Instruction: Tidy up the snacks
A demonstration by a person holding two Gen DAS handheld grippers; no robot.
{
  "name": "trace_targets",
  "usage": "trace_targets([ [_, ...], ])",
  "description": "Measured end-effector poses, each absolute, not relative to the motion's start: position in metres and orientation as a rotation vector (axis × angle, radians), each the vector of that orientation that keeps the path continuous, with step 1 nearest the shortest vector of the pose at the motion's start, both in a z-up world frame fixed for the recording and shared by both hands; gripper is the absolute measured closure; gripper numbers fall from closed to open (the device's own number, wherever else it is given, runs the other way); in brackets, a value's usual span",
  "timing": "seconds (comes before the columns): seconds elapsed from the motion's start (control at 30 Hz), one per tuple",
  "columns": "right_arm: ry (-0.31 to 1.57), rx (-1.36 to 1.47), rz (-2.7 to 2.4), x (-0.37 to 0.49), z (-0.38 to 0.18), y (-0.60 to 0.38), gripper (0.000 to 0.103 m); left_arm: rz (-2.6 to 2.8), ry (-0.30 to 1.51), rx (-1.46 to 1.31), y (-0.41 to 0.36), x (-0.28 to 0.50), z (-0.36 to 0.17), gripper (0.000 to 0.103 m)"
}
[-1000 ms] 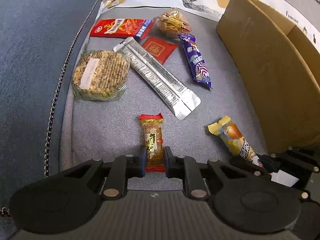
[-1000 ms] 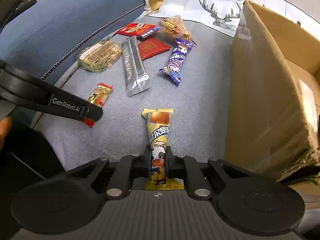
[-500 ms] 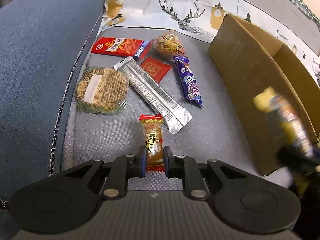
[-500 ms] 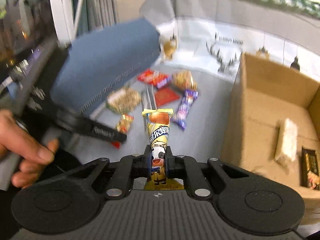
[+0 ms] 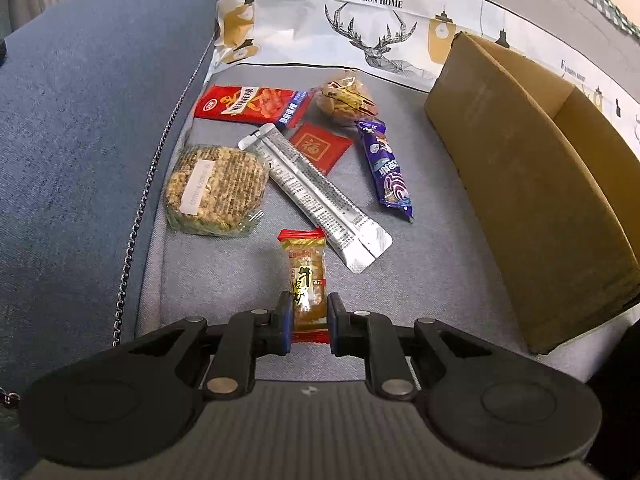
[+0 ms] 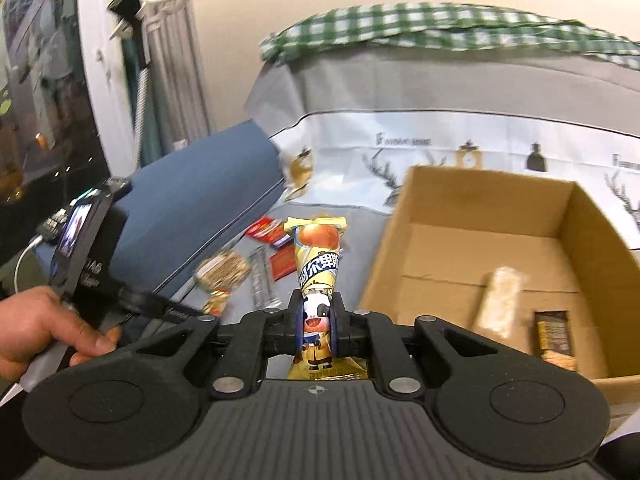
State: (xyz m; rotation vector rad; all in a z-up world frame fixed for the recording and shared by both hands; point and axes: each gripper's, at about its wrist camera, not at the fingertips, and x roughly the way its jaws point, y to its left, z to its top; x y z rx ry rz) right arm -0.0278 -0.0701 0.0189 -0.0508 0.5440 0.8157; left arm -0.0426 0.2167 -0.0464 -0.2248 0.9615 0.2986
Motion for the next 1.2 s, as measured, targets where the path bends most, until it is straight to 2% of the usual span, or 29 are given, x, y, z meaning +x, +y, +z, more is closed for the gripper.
trace_targets([
  [0.4,0.436,0.013,0.655,0.022,0.040,-0.153,0.091,0.351,0.969,-0.204,0.216,-0.041,-0.047,0.084],
  [0.6,0.389,0.073,0.588,0.052,0.032,-0.184,0.091,0.348,0.955,-0.184,0.212,-0.042,-0.045,0.084],
  [0.77,0.384,0.210,0.540,0.061,0.019,-0.204,0.091,0.353,0.917,-0.171,0.209,-0.046,-0.040,0.084],
  [1.2,0.433,0.245,0.553,0.068,0.010,-0.207,0.091,0.410,0.827,-0.189,0.193,-0.055,-0.015,0.084],
])
